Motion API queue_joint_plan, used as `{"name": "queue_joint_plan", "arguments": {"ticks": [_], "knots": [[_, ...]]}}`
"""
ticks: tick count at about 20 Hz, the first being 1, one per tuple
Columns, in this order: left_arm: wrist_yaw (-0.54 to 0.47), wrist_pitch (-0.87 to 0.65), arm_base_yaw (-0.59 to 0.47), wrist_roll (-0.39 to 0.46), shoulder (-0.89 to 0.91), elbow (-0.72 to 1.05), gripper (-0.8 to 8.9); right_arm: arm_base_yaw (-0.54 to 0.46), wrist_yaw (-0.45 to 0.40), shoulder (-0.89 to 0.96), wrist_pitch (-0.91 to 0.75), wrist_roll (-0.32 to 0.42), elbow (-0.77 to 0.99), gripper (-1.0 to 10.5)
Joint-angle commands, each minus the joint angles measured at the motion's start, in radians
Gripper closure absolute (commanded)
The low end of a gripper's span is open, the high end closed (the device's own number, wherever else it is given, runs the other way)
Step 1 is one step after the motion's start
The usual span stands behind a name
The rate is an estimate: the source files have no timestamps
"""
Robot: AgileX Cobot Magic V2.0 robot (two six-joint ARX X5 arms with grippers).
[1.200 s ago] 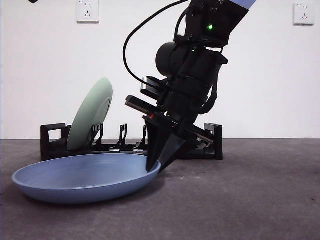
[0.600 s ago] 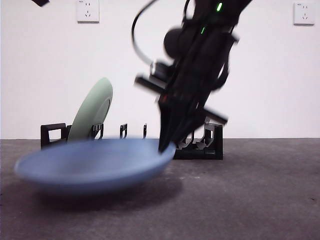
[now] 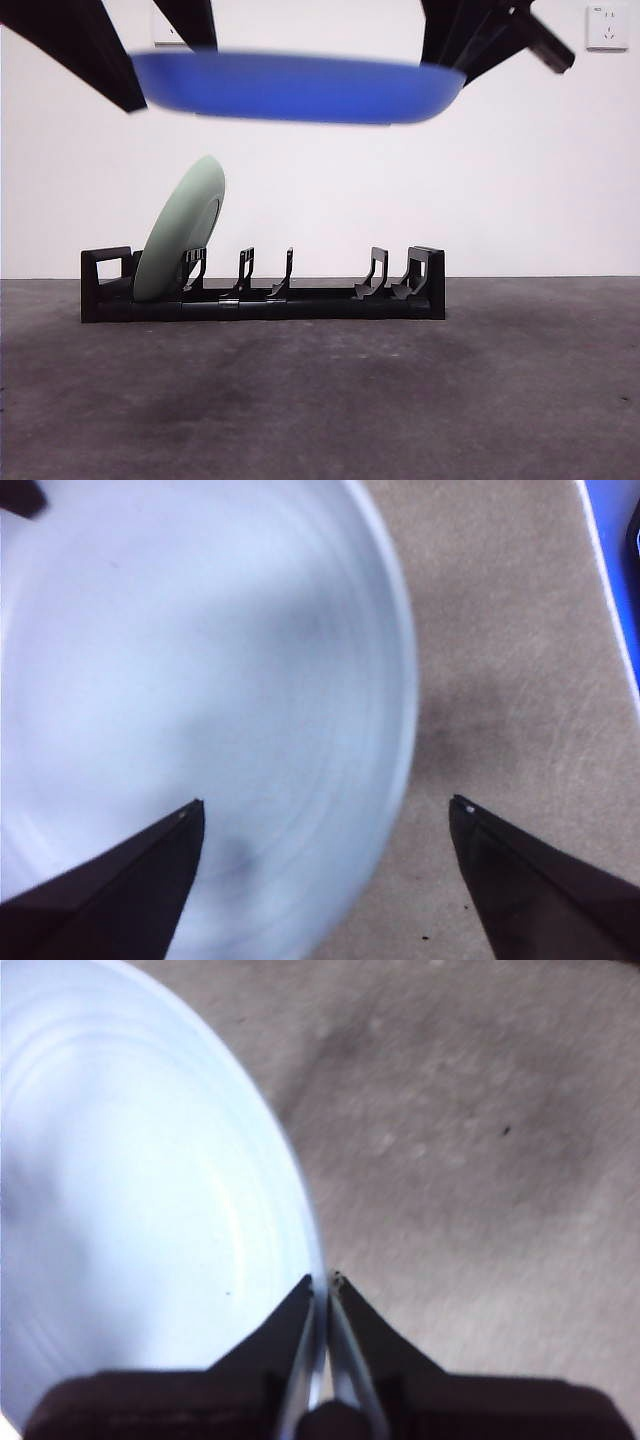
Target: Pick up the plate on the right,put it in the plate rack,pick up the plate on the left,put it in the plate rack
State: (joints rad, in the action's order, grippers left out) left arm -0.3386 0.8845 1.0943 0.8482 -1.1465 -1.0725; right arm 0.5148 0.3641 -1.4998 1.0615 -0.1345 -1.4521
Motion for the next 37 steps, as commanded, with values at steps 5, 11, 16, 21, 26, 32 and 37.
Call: {"name": "queue_joint_plan", "arguments": {"ticks": [5,11,16,21,26,32,37], "knots": [[-0.003,-0.014,0.005,0.020,-0.026,0.003,7.00,0.000,0.006,0.038,0.043,0.003,0.003,9.6],[0.000,-0.010,0.008,0.000,-0.026,0.003,8.24,0.000,0.005,0.038,0.047,-0.004,0.003,9.6],[0.005,-0.004,0.016,-0.010,-0.026,0.003,8.22,0.000,-0.006,0.038,0.040,-0.004,0.003,9.5],[0.028,0.012,0.036,-0.010,-0.026,0.003,8.22,0.000,-0.006,0.039,0.022,0.000,0.002,7.0],[0.093,0.011,0.042,-0.054,-0.026,0.003,8.22,0.000,-0.018,0.039,0.008,0.007,-0.054,5.6],[0.261,-0.126,-0.024,-0.240,-0.026,0.003,8.22,0.000,-0.326,0.146,0.009,0.007,-0.297,5.6],[0.377,-0.493,-0.181,-0.510,-0.031,0.003,8.22,0.001,-0.365,0.323,0.034,0.017,-0.391,5.7]]}}
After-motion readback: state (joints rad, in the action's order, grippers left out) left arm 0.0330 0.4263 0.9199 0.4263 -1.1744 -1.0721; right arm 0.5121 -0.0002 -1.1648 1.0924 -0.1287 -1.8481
